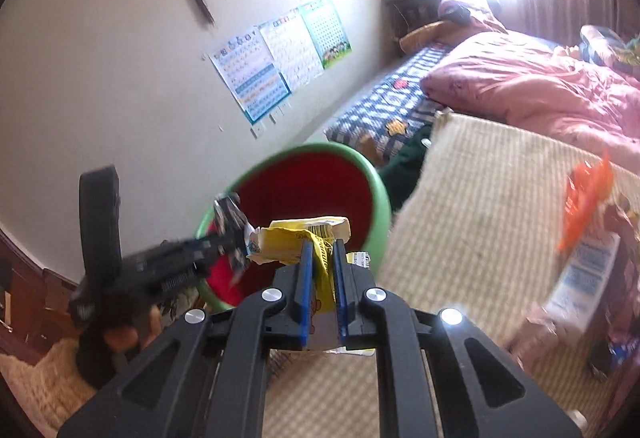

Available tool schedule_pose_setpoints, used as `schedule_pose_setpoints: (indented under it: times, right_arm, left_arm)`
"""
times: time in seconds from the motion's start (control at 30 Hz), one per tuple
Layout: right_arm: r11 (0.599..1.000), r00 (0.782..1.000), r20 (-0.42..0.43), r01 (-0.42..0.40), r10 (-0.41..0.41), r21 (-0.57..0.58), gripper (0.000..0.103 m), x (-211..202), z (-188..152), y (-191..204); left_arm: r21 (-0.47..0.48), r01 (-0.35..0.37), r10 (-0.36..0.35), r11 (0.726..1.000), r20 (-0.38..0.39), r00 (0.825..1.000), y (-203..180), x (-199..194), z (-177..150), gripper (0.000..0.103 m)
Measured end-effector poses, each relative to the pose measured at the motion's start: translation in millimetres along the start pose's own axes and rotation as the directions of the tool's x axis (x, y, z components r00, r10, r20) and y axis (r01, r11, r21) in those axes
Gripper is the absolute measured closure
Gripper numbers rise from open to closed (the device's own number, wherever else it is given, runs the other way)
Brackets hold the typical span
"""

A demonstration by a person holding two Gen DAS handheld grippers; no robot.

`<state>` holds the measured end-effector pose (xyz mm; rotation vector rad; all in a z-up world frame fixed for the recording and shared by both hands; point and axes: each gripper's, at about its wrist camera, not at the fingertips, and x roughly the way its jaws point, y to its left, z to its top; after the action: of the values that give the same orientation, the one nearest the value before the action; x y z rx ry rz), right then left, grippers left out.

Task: Collect trash
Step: 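Carry both items over the red bin and open both tools, then grasp the pink paper wrapper with the left tool while the right tool approaches the milk carton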

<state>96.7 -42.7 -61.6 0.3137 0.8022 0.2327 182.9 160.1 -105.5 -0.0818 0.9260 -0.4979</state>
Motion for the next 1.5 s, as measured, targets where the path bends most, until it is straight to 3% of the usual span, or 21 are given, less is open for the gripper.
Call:
schedule_pose_setpoints:
  times: [0.17,0.27,0.3,0.37,0.63,0.87,1.03,1.17,1.37,1.5]
  right_arm:
    - [1.0,1.0,0.001,0.0,0.0,-0.019,0.092,23.6,12.5,15.3]
    - [1.0,1.0,0.017,0.005,-0.005,-0.01,0.085,27.9,15.3,15.1]
    - [1.0,1.0,0.016,0.005,-0.004,-0.005,0.076,29.1,16.7,15.0]
    - [1.0,1.0,0.024,0.003,-0.004,0.004,0.07,28.5,17.4,14.1]
    - [0.999,0.998,0.05,0.047,-0.047,0.004,0.063,4.3,4.0,2.5]
    - [0.982,0.984,0.047,0.166,-0.171,0.095,0.058,-34.4,-25.8,-53.7]
    - [0.952,0.963,0.029,0.259,-0.267,0.163,0.057,-69.5,-49.6,-105.2]
    - [0.932,0.951,0.015,0.301,-0.31,0.2,0.055,-96.0,-64.6,-140.3]
    - [0.926,0.952,0.001,0.297,-0.305,0.235,0.053,-122.9,-81.1,-179.5]
    - [0.939,0.971,-0.001,0.23,-0.237,0.256,0.053,-127.4,-82.1,-192.3]
  left_arm:
    - [-0.01,-0.013,0.012,1.0,-0.008,1.0,8.2,0.5,-0.9,0.076]
    - [-0.032,-0.034,0.034,0.999,-0.005,0.999,14.3,1.1,-0.2,0.053]
    - [-0.042,-0.039,0.039,0.998,-0.001,0.999,17.0,0.6,-0.7,0.048]
    - [-0.054,-0.05,0.05,0.997,-0.002,0.999,21.8,-0.1,-1.5,0.047]
    - [-0.054,-0.074,0.075,0.996,0.01,0.997,14.9,-1.5,-0.9,0.046]
    - [0.004,-0.028,0.028,1.0,0.023,0.999,-29.5,2.1,-0.5,0.044]
    - [0.064,0.051,-0.05,0.997,-0.029,0.998,-81.5,19.5,-11.1,0.041]
    - [0.139,0.137,-0.123,0.981,-0.101,0.987,-138.1,39.8,-32.5,0.04]
    - [0.224,0.219,-0.176,0.95,-0.197,0.965,-209.8,76.9,-61.1,0.037]
    - [0.189,0.207,-0.152,0.96,-0.268,0.951,-230.1,109.6,-75.0,0.038]
